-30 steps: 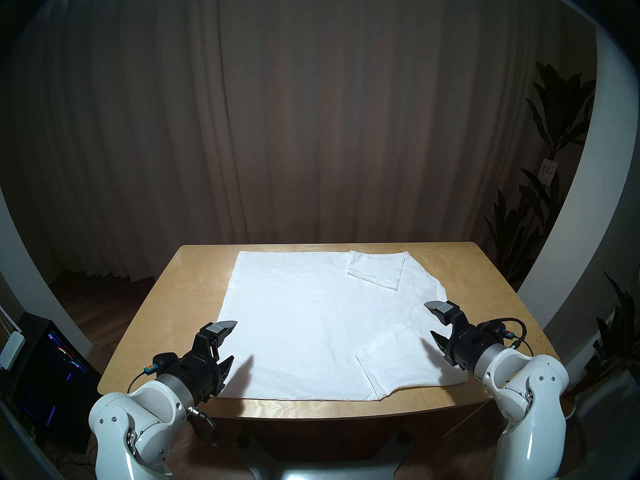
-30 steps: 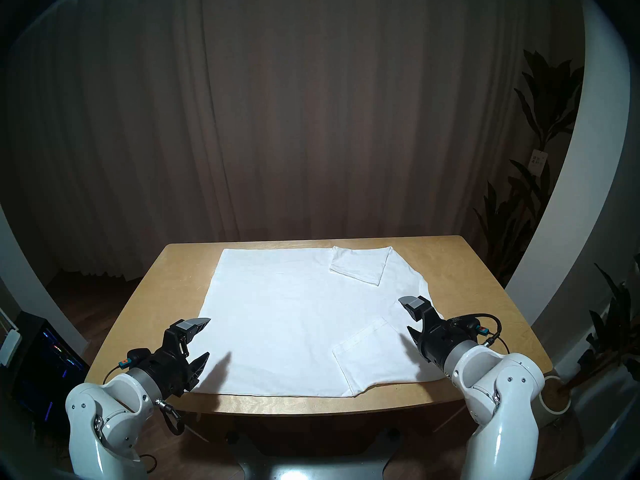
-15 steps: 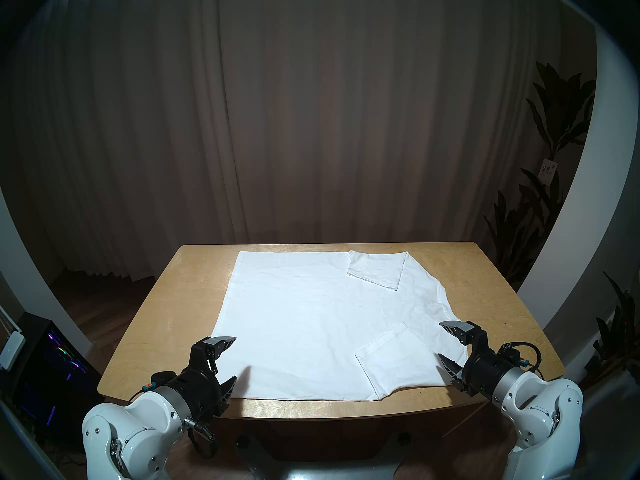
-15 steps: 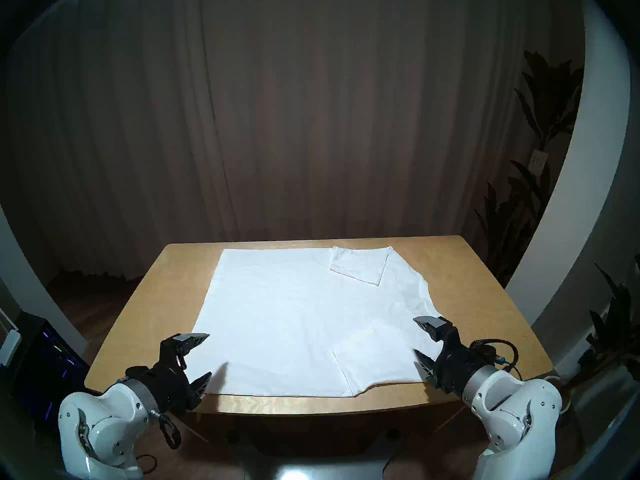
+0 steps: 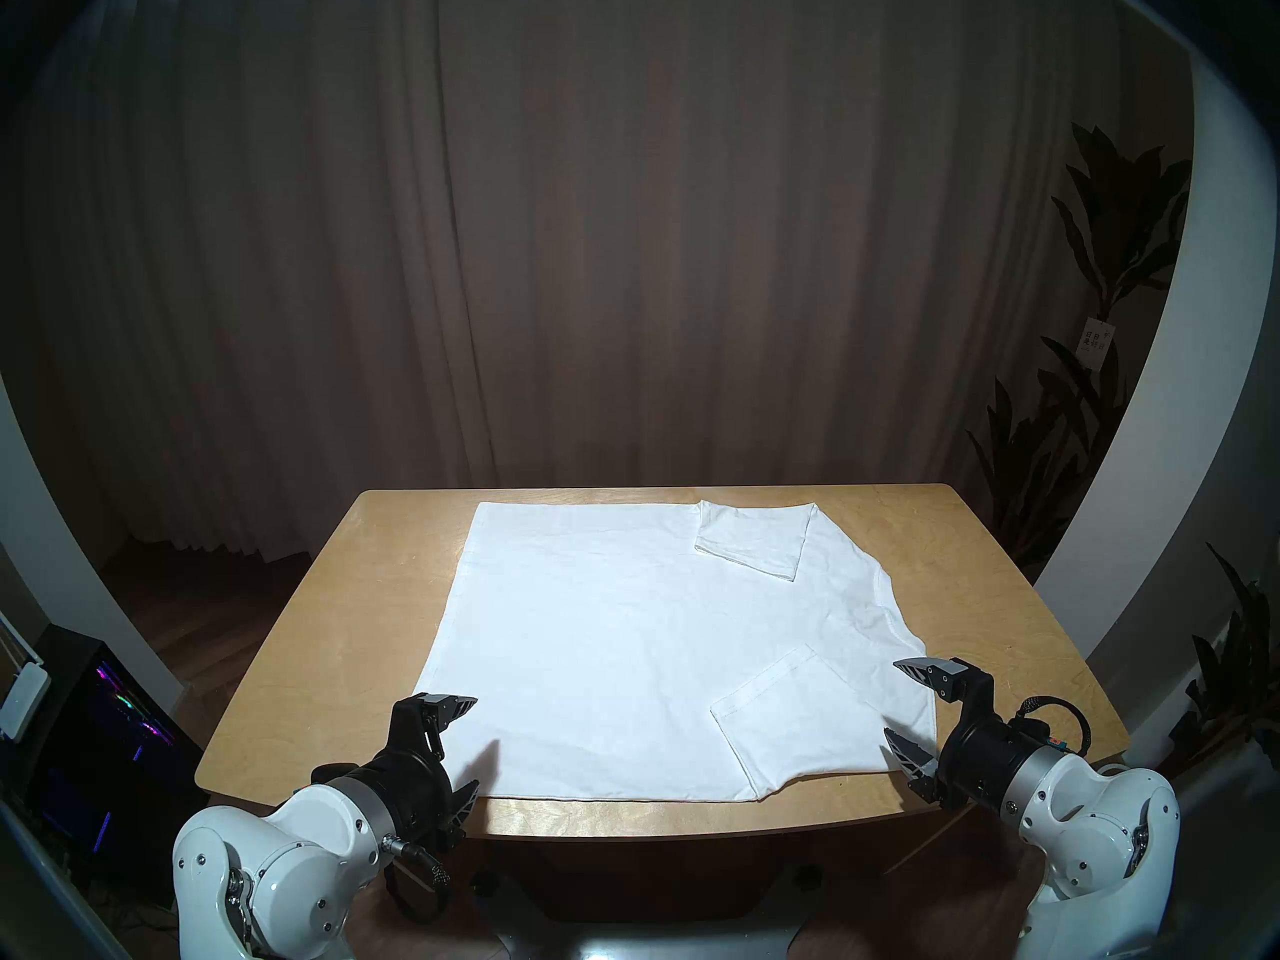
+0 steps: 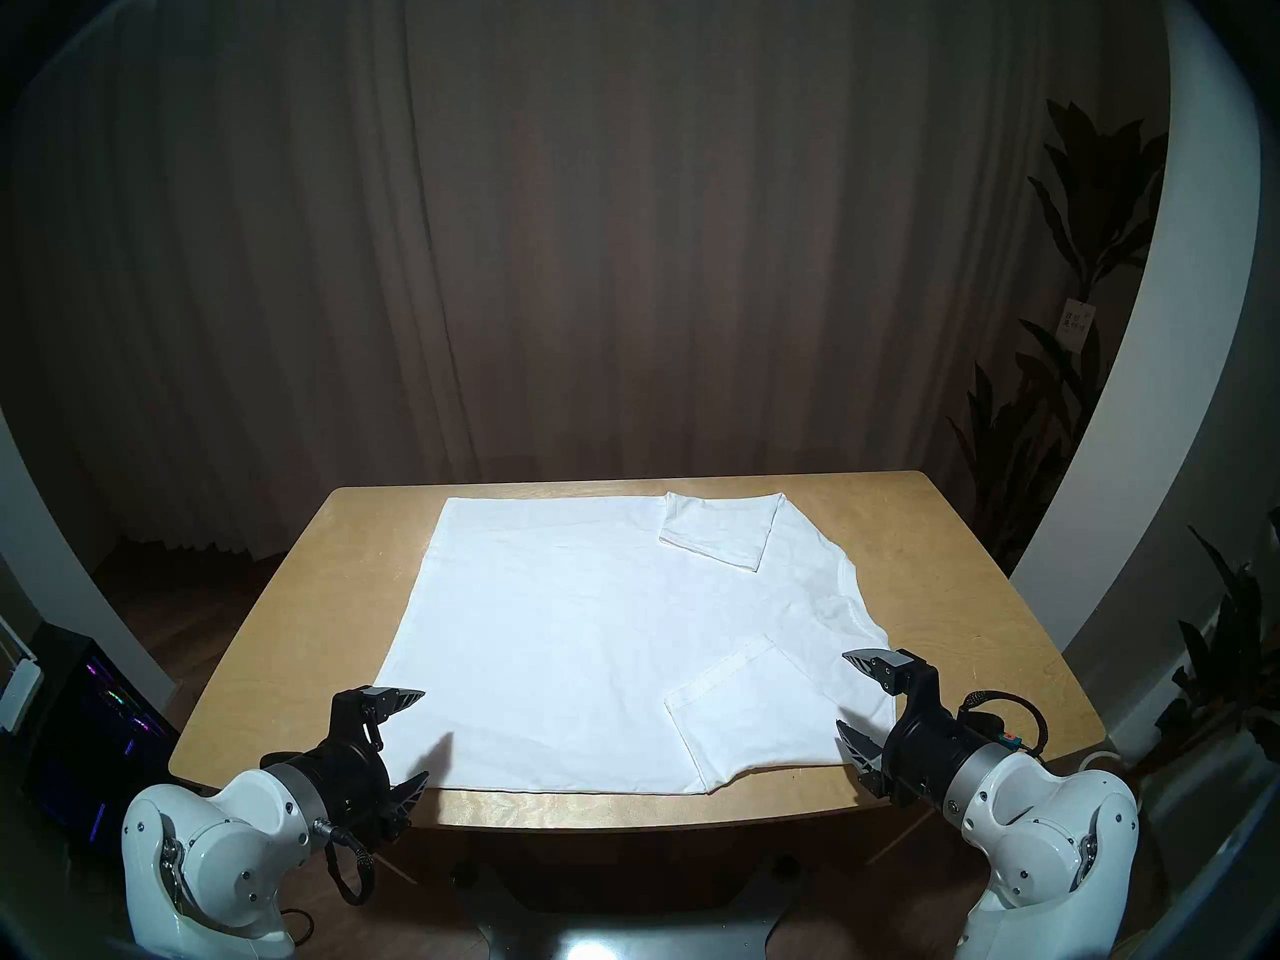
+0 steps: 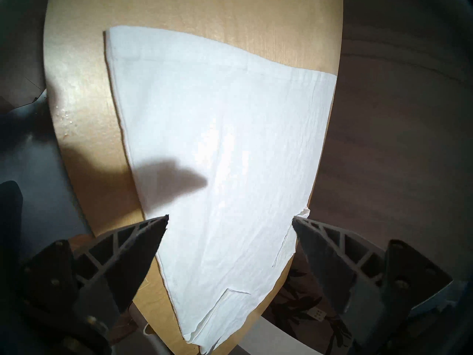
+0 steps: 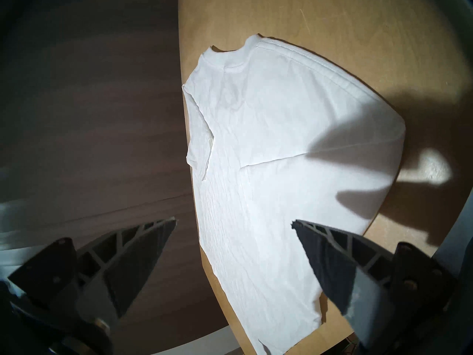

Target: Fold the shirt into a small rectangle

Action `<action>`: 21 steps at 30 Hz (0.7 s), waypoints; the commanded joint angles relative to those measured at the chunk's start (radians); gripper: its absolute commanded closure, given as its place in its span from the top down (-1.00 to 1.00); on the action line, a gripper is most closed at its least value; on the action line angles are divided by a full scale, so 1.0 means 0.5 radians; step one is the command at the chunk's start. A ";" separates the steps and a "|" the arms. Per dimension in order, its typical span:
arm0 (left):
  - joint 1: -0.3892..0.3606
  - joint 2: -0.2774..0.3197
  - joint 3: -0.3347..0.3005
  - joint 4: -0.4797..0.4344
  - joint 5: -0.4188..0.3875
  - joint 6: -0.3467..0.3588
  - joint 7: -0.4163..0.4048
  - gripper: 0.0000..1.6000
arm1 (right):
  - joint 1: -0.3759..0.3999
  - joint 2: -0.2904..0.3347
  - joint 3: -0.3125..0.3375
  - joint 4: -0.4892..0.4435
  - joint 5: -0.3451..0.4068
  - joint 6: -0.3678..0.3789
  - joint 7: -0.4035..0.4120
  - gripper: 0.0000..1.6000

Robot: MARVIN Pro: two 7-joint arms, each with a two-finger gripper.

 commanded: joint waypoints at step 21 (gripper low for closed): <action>0.119 -0.093 -0.185 0.206 0.208 0.531 -0.850 1.00 | -0.041 0.029 0.116 0.065 0.242 0.120 0.038 1.00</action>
